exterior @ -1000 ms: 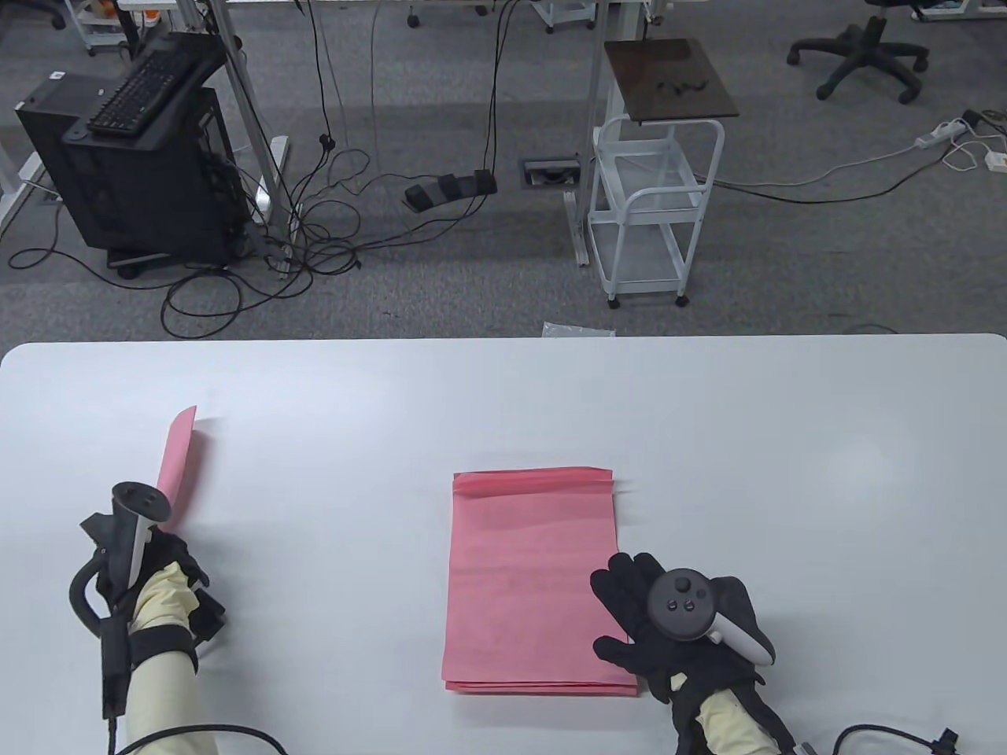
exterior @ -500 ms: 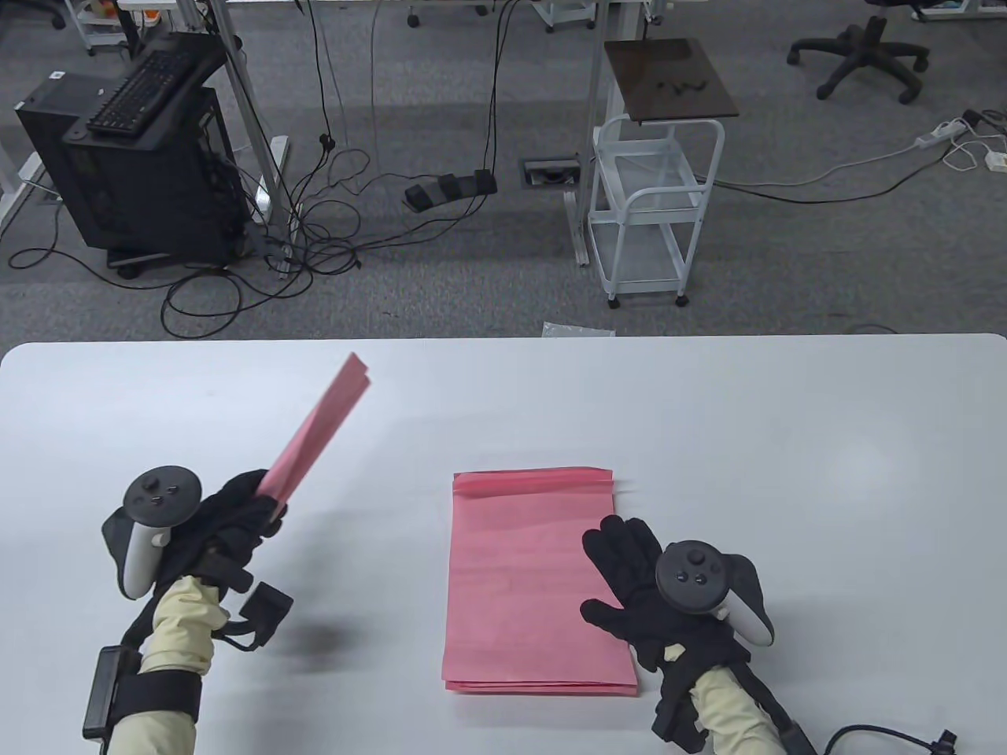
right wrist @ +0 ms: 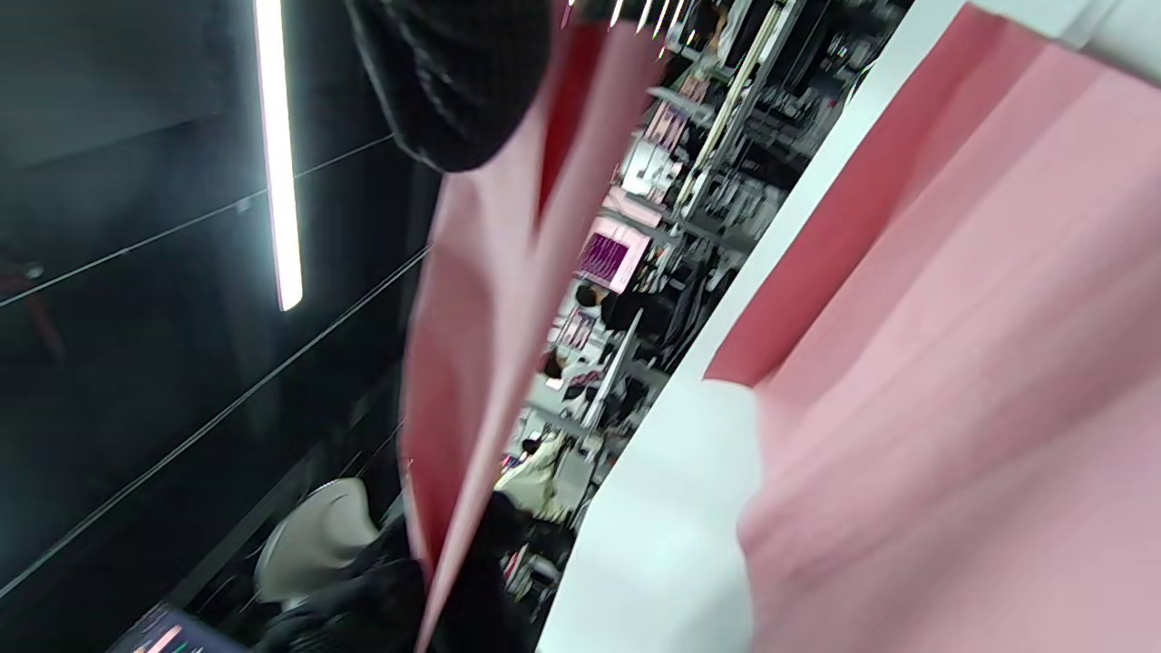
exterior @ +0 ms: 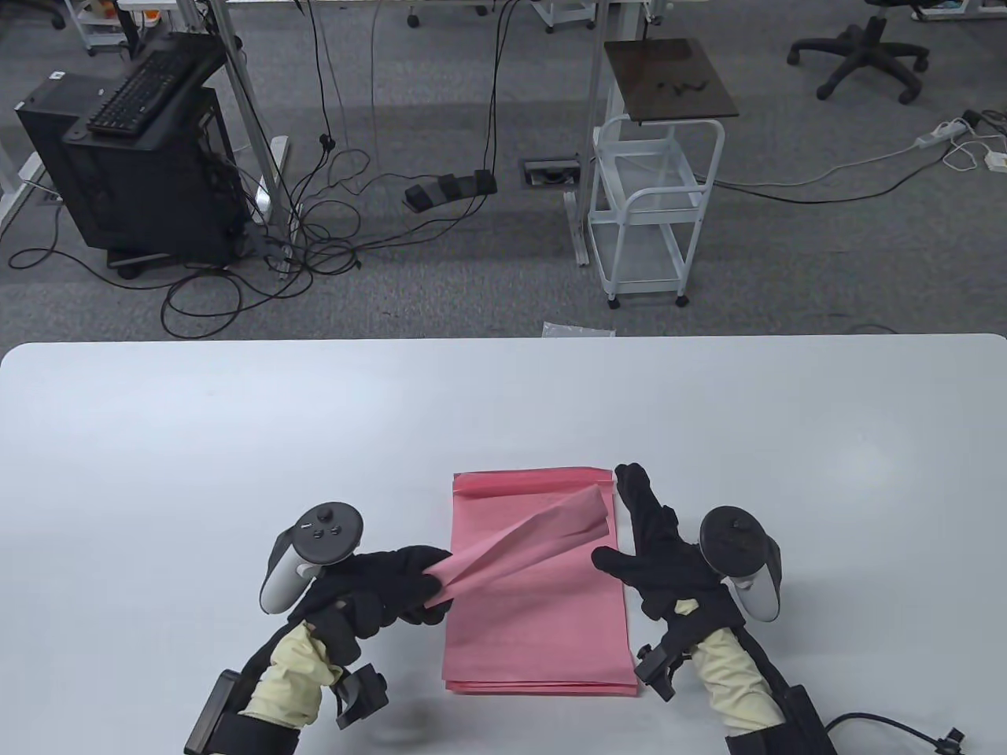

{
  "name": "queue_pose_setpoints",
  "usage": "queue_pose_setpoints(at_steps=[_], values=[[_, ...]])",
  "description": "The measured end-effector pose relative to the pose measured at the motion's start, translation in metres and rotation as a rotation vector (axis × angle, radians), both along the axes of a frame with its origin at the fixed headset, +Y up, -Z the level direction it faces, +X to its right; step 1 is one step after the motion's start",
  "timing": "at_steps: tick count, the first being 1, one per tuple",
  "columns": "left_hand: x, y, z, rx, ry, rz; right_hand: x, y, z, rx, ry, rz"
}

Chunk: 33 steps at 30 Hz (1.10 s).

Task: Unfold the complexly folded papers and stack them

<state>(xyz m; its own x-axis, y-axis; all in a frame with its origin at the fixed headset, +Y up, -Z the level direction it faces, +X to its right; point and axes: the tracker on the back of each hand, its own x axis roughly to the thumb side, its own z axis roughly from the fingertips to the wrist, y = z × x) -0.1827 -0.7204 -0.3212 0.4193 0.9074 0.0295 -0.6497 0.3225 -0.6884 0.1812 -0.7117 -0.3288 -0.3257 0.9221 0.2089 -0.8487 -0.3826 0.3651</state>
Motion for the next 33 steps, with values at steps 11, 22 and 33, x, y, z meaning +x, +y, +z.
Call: queue_pose_setpoints(at_steps=[11,22,33], values=[[-0.005,-0.026,0.008,-0.090,0.056,0.175,-0.006,-0.006,0.001,0.113,0.104,0.150],[-0.001,-0.029,0.010,-0.081,-0.058,0.377,-0.004,-0.015,0.003,0.119,-0.180,-0.039],[-0.003,-0.021,0.011,0.191,0.282,-0.129,0.000,-0.023,0.002,-0.039,-0.252,-0.304]])
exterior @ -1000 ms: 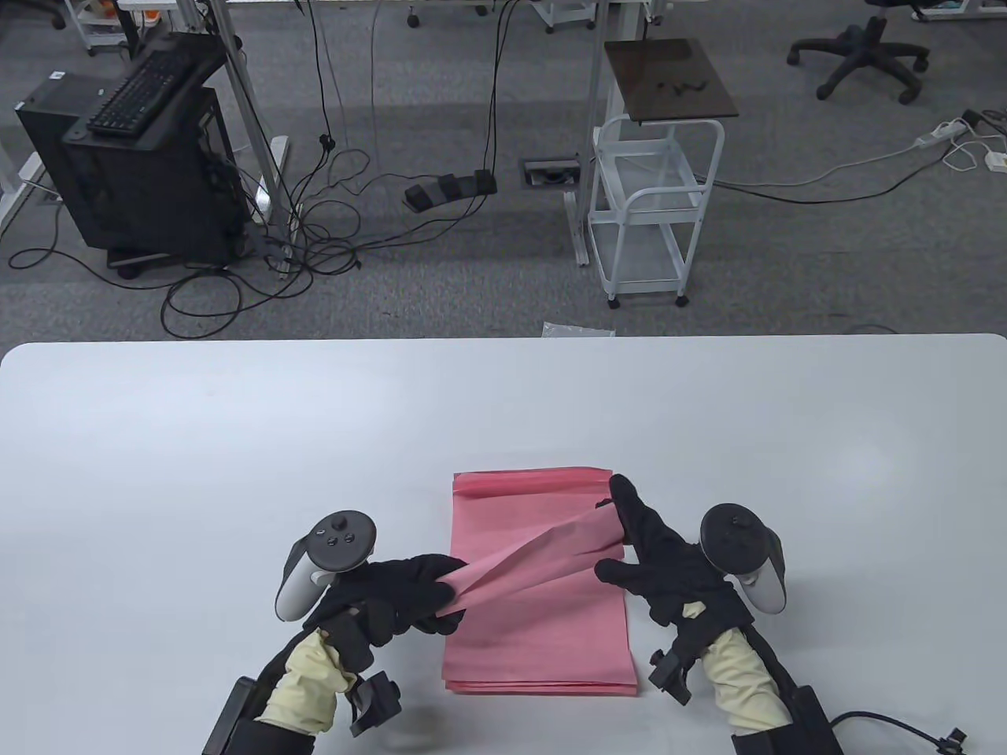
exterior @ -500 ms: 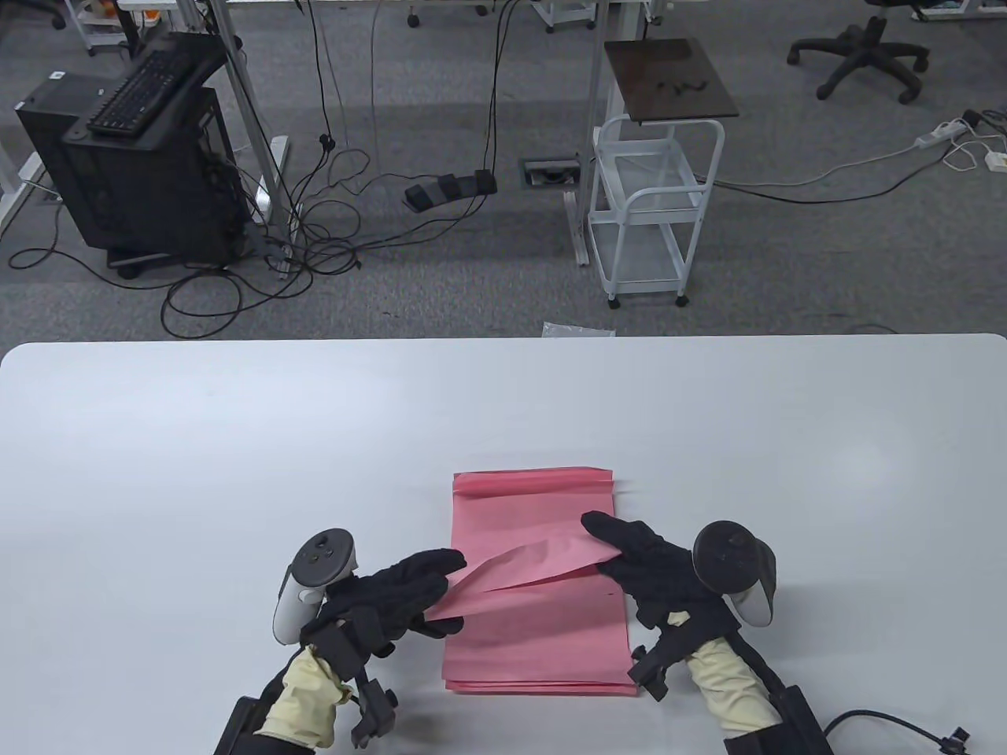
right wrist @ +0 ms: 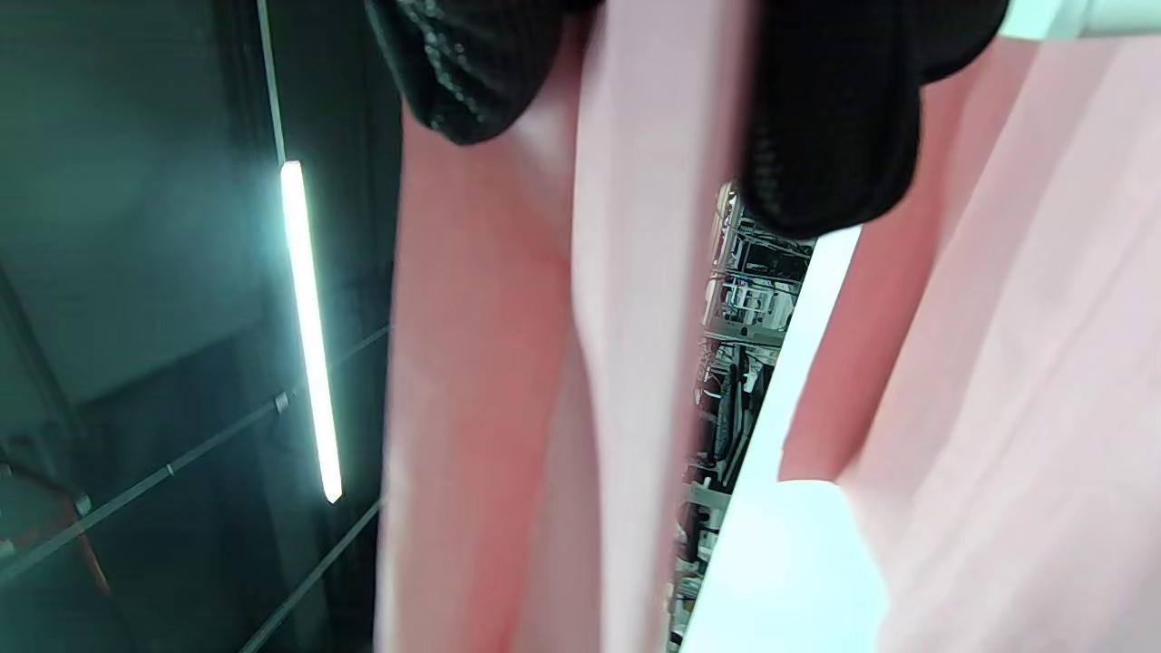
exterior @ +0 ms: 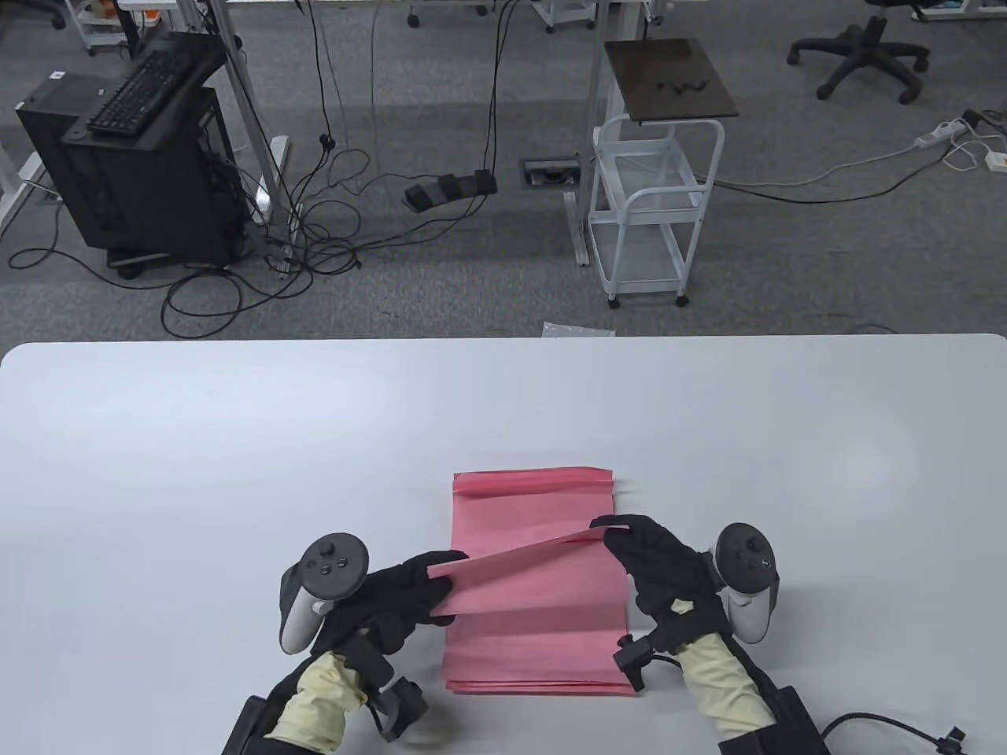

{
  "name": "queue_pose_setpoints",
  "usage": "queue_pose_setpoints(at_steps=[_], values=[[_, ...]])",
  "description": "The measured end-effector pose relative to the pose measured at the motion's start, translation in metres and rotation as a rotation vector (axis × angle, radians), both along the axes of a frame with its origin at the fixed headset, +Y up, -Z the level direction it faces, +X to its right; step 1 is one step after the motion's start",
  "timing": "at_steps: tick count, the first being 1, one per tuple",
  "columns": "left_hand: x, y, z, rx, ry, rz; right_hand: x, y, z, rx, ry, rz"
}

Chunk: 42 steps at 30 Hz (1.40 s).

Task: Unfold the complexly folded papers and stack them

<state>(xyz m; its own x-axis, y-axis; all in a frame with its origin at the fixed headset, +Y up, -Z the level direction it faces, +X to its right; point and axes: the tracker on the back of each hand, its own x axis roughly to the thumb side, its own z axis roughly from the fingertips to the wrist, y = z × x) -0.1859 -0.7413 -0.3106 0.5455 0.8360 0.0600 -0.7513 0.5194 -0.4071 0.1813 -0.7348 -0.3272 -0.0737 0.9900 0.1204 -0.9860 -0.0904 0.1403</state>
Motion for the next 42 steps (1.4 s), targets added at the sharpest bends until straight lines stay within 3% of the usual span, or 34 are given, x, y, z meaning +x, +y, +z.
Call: queue_pose_setpoints(at_steps=[3,9,12,14,18,20,23,28,33,39,42], values=[[0.001,0.003,-0.001,0.051,0.025,-0.156,0.000,0.000,-0.001,-0.007,0.015,-0.023],[-0.002,-0.001,-0.005,-0.035,0.076,-0.211,-0.003,0.002,0.000,0.042,-0.004,0.081],[-0.005,0.000,-0.007,-0.003,0.088,-0.248,-0.007,0.007,0.000,0.088,-0.009,0.125],[-0.006,0.002,-0.007,0.020,0.059,-0.230,-0.006,0.010,0.001,0.110,-0.015,0.134],[-0.006,0.002,-0.008,-0.105,-0.106,-0.121,0.000,0.013,-0.001,0.118,0.014,0.122],[-0.005,0.004,-0.008,-0.085,-0.121,-0.159,0.000,0.013,-0.001,0.130,0.029,0.136],[-0.006,0.008,-0.006,-0.057,-0.062,-0.164,0.000,0.013,-0.003,0.127,0.053,0.123],[-0.005,-0.002,-0.001,-0.164,-0.032,0.097,0.000,0.010,-0.003,0.100,0.056,0.070],[-0.002,-0.005,0.003,-0.112,0.064,0.114,0.000,0.011,-0.004,0.088,0.017,0.083],[0.005,-0.010,0.008,-0.190,0.152,0.232,0.003,0.014,-0.018,0.020,-0.013,0.074],[0.005,-0.012,0.010,-0.167,0.206,0.220,0.000,0.016,-0.028,-0.023,0.006,0.067]])
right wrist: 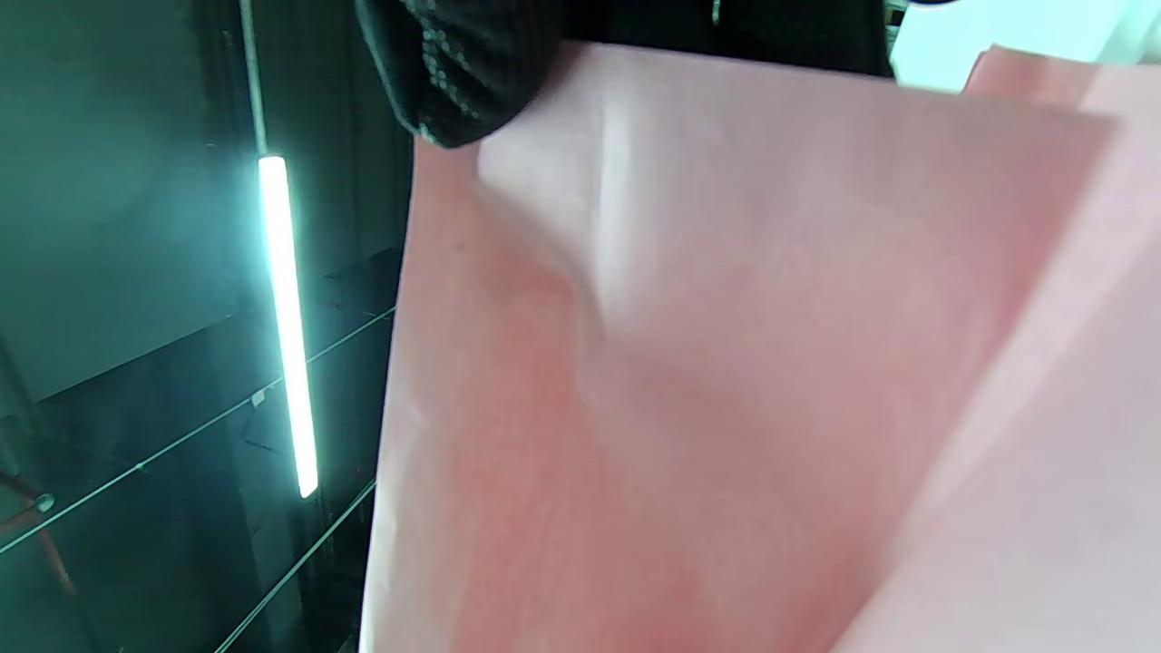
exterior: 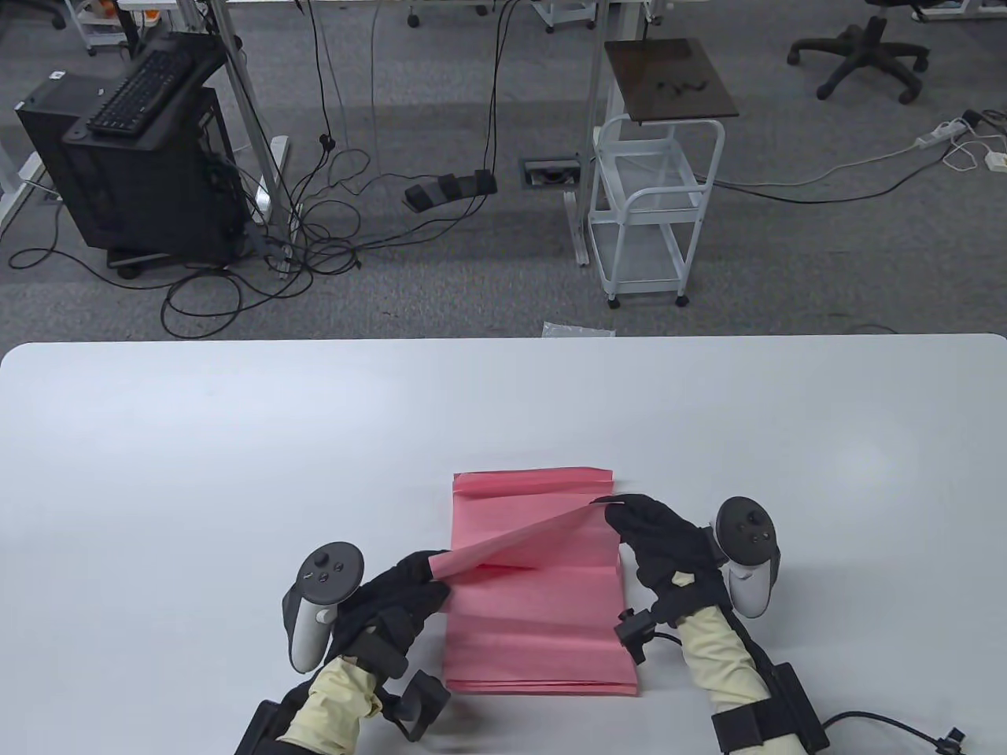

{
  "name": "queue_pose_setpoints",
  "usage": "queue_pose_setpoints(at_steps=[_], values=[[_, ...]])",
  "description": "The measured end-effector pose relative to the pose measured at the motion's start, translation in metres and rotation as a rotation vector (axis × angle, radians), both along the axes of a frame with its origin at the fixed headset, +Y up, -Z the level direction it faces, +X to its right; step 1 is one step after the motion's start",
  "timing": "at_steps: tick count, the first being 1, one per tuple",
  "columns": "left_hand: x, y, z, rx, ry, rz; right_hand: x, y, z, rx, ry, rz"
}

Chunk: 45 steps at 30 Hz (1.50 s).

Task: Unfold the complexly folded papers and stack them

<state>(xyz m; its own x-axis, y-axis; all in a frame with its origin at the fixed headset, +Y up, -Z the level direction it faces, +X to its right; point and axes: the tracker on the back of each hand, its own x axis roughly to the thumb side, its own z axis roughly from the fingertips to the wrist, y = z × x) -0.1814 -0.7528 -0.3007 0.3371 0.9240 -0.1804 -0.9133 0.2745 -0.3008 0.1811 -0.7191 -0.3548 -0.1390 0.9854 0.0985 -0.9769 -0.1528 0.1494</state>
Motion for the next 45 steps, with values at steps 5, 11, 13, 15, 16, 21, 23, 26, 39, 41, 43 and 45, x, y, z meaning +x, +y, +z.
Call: queue_pose_setpoints(at_steps=[5,11,13,15,16,21,23,26,39,41,43,45], values=[[-0.002,0.001,0.000,0.117,-0.012,-0.034,0.004,0.011,-0.015,-0.072,-0.104,0.027],[0.004,0.005,0.008,0.307,-0.077,-0.034,0.007,0.016,-0.028,-0.165,-0.137,0.113],[0.004,0.006,0.012,0.367,-0.098,-0.058,0.008,0.015,-0.032,-0.199,-0.116,0.124],[0.002,0.006,0.013,0.374,-0.065,-0.095,0.008,0.013,-0.033,-0.218,-0.103,0.122],[0.001,0.006,0.013,0.389,-0.021,-0.102,0.008,0.011,-0.034,-0.227,-0.092,0.116],[-0.001,0.003,0.011,0.360,-0.029,-0.047,0.009,0.009,-0.041,-0.241,-0.052,0.127],[0.000,0.004,0.010,0.371,-0.040,-0.061,0.009,0.010,-0.044,-0.245,-0.043,0.123],[0.002,0.005,0.010,0.364,-0.100,-0.089,0.008,0.016,-0.048,-0.245,-0.039,0.100],[0.002,-0.001,0.005,0.223,-0.353,-0.225,0.009,0.034,-0.051,-0.151,-0.141,0.068],[0.003,-0.002,0.005,0.227,-0.347,-0.188,0.008,0.032,-0.051,-0.155,-0.143,0.071],[0.002,-0.003,0.006,0.199,-0.400,-0.130,0.007,0.030,-0.051,-0.163,-0.141,0.053],[0.001,-0.004,0.007,0.203,-0.367,-0.094,0.007,0.029,-0.051,-0.169,-0.144,0.035]])
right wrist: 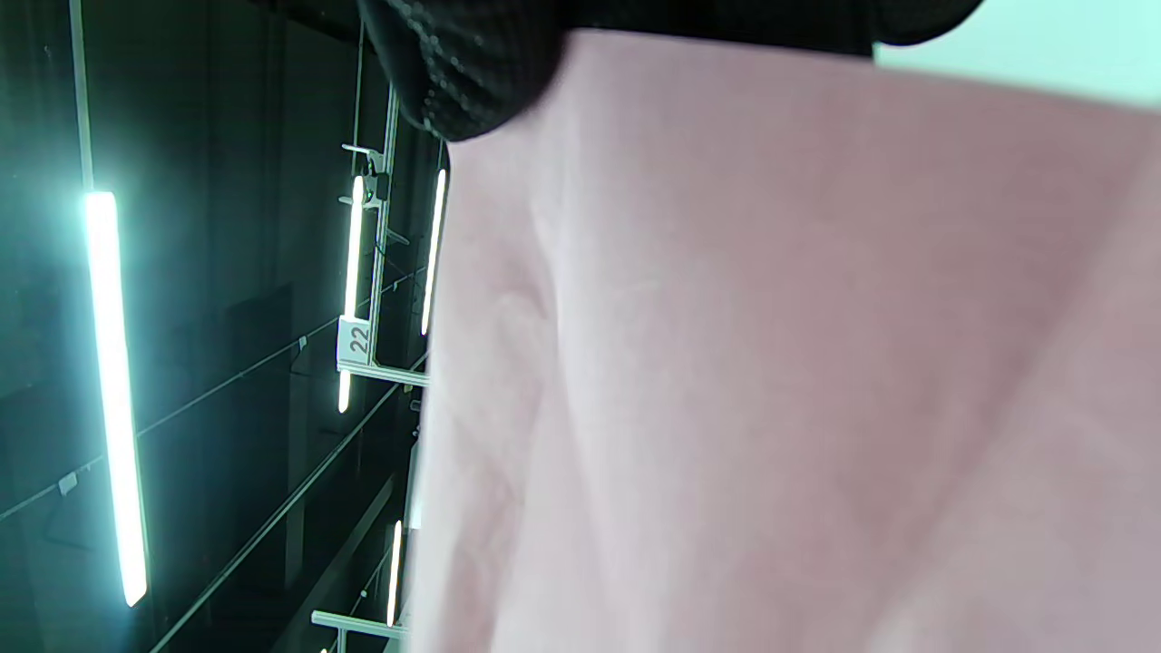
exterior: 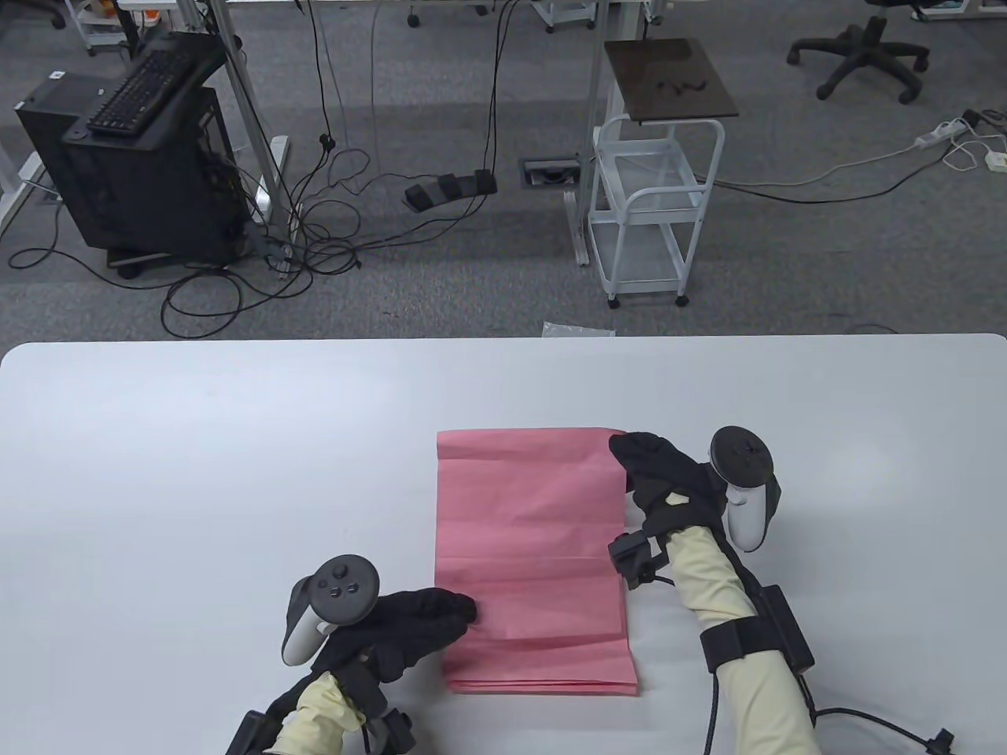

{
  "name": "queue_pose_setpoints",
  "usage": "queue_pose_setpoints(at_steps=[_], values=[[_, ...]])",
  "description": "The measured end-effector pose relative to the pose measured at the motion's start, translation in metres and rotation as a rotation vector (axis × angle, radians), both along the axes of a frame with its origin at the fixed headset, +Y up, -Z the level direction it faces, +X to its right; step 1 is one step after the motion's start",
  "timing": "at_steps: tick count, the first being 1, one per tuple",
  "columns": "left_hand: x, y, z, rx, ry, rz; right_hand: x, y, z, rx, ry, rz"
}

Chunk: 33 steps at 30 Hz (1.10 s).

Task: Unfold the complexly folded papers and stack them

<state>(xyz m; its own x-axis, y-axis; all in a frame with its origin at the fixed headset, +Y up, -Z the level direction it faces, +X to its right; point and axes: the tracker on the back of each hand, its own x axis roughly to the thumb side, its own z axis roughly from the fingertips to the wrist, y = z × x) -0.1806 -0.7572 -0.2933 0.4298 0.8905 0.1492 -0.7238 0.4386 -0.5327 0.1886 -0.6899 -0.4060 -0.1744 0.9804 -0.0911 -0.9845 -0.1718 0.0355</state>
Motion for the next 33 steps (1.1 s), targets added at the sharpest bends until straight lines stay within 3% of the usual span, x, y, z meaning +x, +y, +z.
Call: queue_pose_setpoints(at_steps=[3,15,20,23,27,33], values=[[0.000,0.000,-0.001,0.042,0.135,-0.025,0.001,0.001,0.000,0.003,-0.008,-0.002],[0.012,-0.004,0.001,0.073,0.074,-0.136,0.008,-0.011,0.000,-0.030,-0.031,0.025],[0.015,-0.002,0.008,0.197,0.136,-0.243,0.011,-0.020,-0.001,-0.065,-0.039,0.065],[0.018,0.004,0.009,0.316,0.090,-0.305,0.011,-0.027,-0.001,-0.074,-0.050,0.093],[0.027,-0.002,0.009,0.204,-0.110,-0.396,0.009,-0.037,-0.003,-0.073,-0.068,0.122],[0.033,-0.017,0.008,0.077,-0.226,-0.420,0.000,-0.052,-0.003,-0.065,-0.059,0.151]])
